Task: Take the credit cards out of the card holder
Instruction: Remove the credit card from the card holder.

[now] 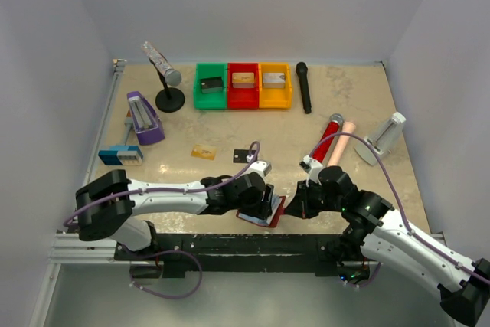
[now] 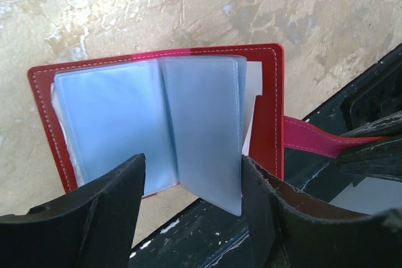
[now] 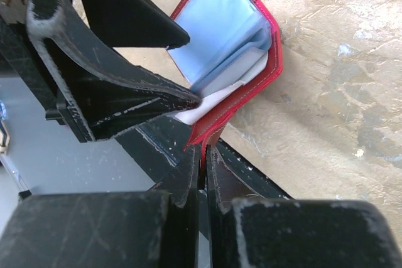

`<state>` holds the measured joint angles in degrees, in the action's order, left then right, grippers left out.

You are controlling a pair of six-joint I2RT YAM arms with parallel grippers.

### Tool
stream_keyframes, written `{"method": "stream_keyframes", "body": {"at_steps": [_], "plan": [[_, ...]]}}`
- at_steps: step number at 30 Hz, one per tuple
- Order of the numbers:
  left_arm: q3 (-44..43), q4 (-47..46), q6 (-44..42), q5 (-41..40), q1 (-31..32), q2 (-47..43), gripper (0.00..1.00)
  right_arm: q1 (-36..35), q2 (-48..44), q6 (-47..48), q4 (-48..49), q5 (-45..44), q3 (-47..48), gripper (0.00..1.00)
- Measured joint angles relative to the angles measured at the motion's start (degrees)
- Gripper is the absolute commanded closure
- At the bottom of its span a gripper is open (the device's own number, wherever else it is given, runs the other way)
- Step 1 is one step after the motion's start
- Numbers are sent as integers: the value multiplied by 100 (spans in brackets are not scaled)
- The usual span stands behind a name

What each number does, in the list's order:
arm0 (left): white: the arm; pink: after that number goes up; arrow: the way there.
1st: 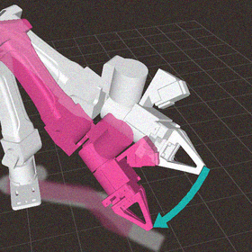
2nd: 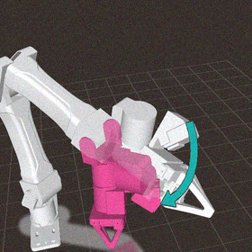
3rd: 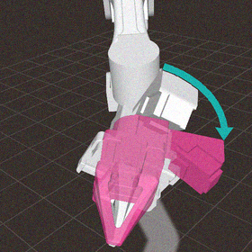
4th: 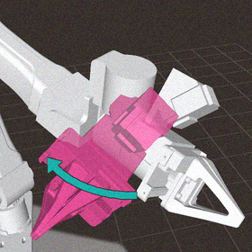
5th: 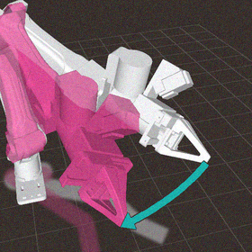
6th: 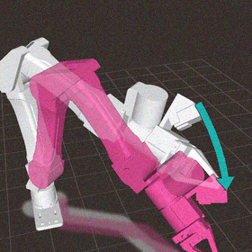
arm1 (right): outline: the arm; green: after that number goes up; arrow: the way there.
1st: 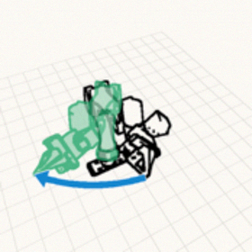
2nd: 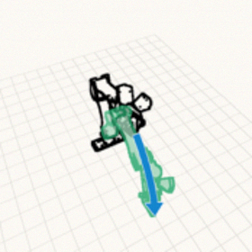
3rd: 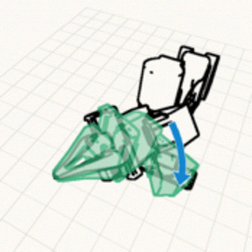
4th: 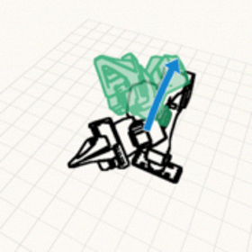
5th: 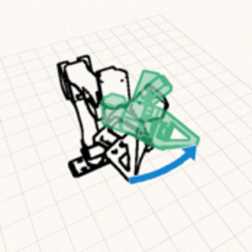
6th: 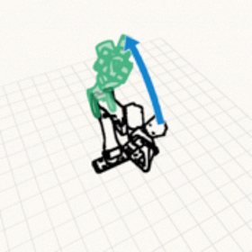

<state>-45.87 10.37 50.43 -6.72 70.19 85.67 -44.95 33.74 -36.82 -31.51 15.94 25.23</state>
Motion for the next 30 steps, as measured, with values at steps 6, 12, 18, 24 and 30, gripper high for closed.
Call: {"method": "stream_keyframes", "body": {"at_steps": [6,12,18,24,30], "plan": [[11,136,15,-208,0,-184,31,0,-2,0,0,0,0,100],[13,223,63,-343,0,-249,29,0,-17,0,-20,0,0,100],[13,337,103,-455,0,-291,27,0,-96,-2,-31,0,0,100],[13,415,101,-557,0,-459,24,0,-157,-2,-61,0,0,100],[13,398,98,-566,0,-555,24,0,-166,-2,-66,0,-2,100]]}}
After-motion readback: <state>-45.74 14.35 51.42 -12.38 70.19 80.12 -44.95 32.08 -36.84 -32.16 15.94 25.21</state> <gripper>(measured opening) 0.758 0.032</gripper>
